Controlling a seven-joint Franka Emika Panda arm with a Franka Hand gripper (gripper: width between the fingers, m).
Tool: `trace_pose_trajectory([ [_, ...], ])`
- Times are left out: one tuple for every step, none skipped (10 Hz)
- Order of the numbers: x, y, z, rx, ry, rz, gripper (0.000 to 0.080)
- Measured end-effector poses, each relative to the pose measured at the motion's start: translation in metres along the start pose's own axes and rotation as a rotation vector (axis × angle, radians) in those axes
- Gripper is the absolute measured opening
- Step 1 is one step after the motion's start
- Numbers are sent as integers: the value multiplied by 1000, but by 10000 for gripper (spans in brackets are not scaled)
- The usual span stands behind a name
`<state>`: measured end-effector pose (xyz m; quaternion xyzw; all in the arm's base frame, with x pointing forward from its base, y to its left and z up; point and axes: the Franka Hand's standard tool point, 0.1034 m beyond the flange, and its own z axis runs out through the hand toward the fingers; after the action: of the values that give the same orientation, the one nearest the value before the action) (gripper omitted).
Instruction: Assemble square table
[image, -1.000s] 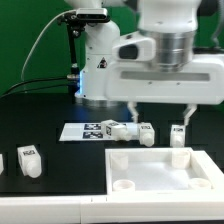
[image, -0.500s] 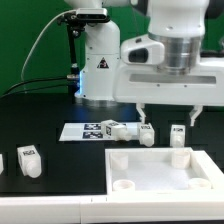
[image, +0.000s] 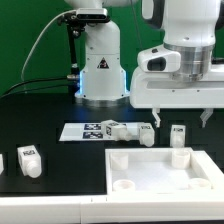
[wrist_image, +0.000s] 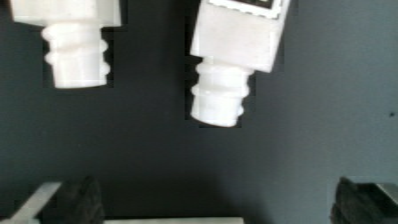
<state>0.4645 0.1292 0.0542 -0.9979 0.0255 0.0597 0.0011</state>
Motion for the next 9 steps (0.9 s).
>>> trace_pose_trajectory([
  [-2, -1, 3, 7, 2, 14, 649],
  [-11, -1, 11, 23, -9, 46, 649],
  [-17, 0, 17, 44, -21, 75, 649],
  [-18, 1, 19, 60, -28, 100, 649],
  [-17, 0, 18, 60, -26, 96, 649],
  [-17, 0, 18, 60, -27, 97, 649],
  [-19, -2, 20, 61, -30, 108, 649],
  [-26, -7, 28, 59, -46, 126, 649],
  [-32, -14, 35, 55, -63, 143, 649],
])
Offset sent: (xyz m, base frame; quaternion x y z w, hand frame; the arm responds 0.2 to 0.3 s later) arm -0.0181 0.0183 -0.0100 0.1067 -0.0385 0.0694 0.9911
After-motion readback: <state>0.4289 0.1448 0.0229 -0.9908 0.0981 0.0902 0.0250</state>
